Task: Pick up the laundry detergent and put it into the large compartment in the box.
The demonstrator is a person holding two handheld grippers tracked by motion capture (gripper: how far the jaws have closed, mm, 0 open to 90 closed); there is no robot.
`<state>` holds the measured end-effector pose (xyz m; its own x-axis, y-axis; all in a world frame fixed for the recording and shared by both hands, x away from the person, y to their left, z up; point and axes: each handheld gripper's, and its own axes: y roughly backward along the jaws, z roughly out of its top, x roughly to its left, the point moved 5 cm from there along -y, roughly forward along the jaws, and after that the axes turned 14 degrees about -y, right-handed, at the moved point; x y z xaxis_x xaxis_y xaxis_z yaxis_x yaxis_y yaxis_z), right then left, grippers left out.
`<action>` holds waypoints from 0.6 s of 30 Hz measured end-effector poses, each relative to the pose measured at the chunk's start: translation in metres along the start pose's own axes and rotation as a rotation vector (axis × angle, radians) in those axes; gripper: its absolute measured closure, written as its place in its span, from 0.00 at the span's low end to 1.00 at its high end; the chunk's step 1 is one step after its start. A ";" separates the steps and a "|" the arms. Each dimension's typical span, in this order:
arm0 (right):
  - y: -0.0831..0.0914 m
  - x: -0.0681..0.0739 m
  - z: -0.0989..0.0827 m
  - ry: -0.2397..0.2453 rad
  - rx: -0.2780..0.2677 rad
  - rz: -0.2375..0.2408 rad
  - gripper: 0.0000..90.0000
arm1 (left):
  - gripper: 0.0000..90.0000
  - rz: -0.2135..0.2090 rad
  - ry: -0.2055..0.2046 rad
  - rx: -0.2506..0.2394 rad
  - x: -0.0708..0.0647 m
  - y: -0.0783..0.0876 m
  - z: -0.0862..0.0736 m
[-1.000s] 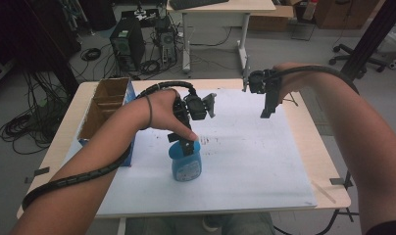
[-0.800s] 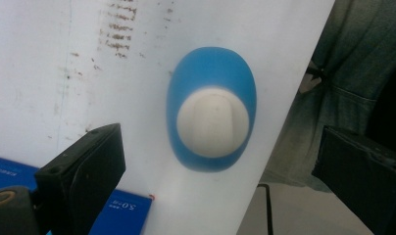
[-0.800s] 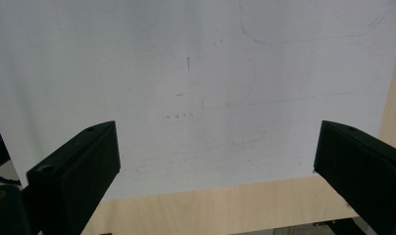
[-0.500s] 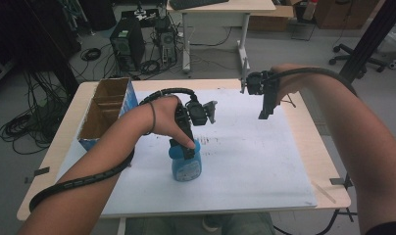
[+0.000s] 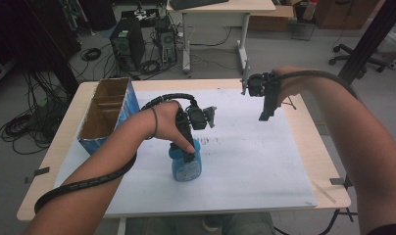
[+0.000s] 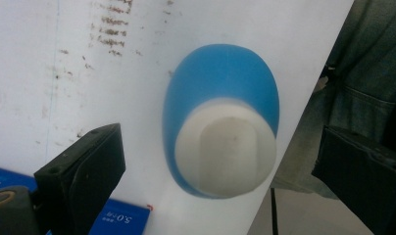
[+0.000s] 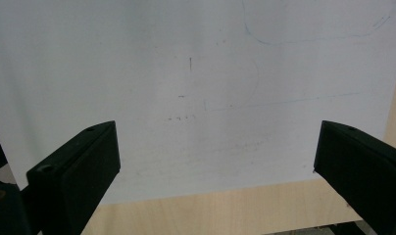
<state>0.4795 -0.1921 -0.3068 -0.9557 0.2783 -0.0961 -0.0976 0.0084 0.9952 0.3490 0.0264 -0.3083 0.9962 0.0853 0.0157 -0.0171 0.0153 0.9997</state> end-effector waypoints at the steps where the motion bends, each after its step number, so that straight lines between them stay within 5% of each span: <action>1: 0.000 0.000 0.000 0.000 0.000 -0.001 0.03 | 0.05 -0.001 -0.001 0.000 0.000 -0.001 0.000; 18: -0.006 0.002 0.003 0.010 -0.006 0.001 0.03 | 0.05 0.020 -0.006 0.012 0.001 -0.020 0.002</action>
<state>0.4786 -0.1888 -0.3130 -0.9585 0.2688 -0.0950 -0.0978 0.0027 0.9952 0.3505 0.0246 -0.3280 0.9962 0.0791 0.0356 -0.0358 0.0013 0.9994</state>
